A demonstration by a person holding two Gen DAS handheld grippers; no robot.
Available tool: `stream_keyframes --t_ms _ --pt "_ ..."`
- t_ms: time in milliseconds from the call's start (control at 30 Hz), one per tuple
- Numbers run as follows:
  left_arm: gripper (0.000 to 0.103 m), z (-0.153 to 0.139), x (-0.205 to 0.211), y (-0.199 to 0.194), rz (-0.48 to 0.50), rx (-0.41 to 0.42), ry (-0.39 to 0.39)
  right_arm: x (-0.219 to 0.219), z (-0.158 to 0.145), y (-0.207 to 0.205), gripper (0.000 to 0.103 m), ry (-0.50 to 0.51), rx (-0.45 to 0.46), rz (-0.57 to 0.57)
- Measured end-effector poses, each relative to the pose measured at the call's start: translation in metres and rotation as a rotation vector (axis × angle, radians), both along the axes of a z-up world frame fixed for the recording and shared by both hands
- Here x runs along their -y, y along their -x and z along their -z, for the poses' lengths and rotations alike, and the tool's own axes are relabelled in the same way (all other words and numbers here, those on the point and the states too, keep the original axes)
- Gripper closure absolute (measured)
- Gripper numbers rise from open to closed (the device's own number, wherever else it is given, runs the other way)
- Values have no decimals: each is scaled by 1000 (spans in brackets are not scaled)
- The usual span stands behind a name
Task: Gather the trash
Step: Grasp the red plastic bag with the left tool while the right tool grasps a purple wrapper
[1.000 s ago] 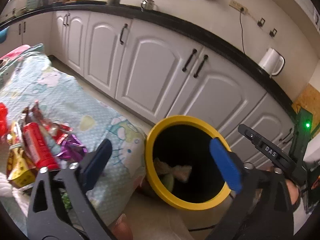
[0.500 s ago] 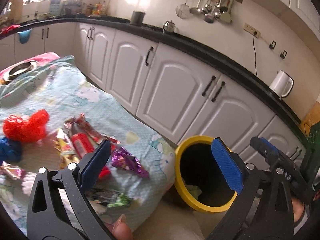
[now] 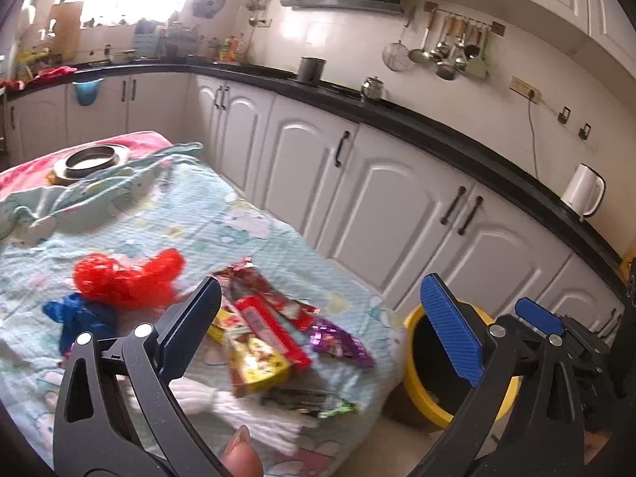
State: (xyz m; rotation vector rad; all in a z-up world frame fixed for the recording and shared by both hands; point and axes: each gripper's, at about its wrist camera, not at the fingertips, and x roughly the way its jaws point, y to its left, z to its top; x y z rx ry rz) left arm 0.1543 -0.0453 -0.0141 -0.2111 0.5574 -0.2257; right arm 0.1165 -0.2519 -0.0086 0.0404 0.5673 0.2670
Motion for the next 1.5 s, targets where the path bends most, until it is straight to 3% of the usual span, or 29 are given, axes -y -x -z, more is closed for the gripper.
stream_keyframes --t_ms 400,667,767,933,1100,1233,1333,1500 --pt "11 9 -65 -5 -134 -10 20 -56 12 -17 38 27 -41 -129" --pt "11 21 -117 -14 -235 -48 33 -77 44 -53 38 77 -156 -181" --pt "11 24 -141 -20 -277 -69 24 -82 57 -67 47 105 -193 -196" --pt "11 34 -170 -36 -312 -138 11 -82 70 -82 52 103 -233 -204" --pt "11 47 -182 -54 -268 -213 14 -79 79 -95 58 75 -277 -205" --pt "12 55 -180 -65 -214 -252 16 -79 90 -104 72 59 -328 -213" --pt "20 61 -178 -73 -185 -285 14 -80 95 -106 74 54 -337 -215" --pt "48 69 -174 -78 -170 -317 11 -81 96 -105 76 63 -329 -213"
